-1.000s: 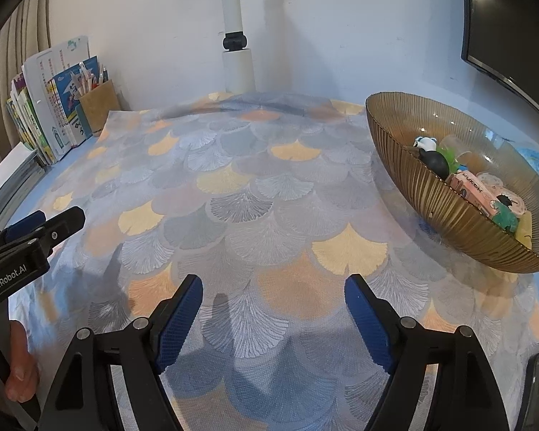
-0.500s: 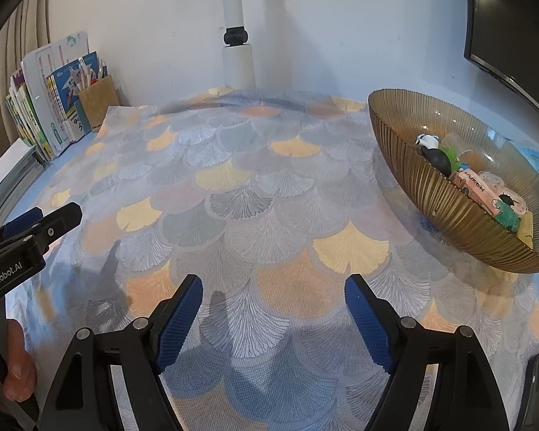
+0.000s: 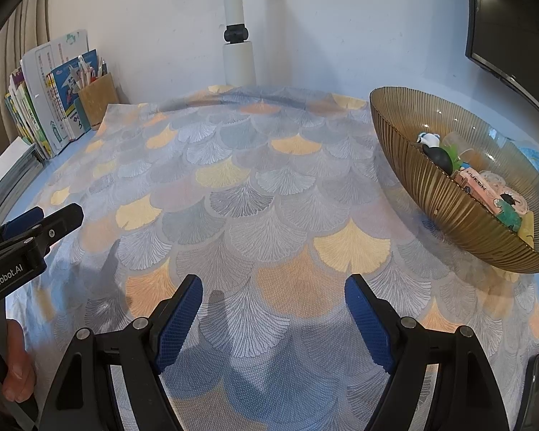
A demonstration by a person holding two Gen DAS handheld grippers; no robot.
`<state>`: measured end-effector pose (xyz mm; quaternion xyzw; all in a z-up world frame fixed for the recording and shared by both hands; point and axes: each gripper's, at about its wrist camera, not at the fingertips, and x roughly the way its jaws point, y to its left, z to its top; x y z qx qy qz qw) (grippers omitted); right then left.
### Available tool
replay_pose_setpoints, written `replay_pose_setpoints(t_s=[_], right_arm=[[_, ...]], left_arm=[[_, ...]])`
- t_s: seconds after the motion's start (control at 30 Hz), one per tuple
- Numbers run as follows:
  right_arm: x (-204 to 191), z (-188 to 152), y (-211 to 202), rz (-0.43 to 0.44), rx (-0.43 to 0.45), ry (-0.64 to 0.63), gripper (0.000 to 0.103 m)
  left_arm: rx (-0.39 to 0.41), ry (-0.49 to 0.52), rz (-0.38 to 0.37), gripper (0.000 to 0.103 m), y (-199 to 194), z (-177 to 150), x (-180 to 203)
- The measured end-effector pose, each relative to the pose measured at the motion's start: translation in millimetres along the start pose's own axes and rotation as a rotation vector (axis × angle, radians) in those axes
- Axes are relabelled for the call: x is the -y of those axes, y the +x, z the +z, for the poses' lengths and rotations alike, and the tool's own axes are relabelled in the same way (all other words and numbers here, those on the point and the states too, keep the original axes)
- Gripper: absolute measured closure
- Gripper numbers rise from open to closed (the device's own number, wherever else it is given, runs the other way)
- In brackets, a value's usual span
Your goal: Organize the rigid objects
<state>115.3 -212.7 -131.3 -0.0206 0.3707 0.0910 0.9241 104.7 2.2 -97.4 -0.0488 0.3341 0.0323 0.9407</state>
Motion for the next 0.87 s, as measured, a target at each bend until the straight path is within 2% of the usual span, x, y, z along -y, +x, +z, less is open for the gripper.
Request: replay_pose_setpoints(t_s=[0.63, 0.77, 0.87], right_arm=[[0, -2, 1, 0.000, -0.005, 0.000, 0.023], [0, -2, 1, 0.001, -0.006, 0.000, 0.023], [-1, -3, 0, 0.001, -0.007, -0.001, 0.023]], left_arm=[[-0.006, 0.017, 0.000, 0.014, 1, 0, 1], [0.050, 0.020, 0.011, 0.014, -7, 0, 0], [0.040, 0.023, 0.004, 0.014, -6, 0, 0]])
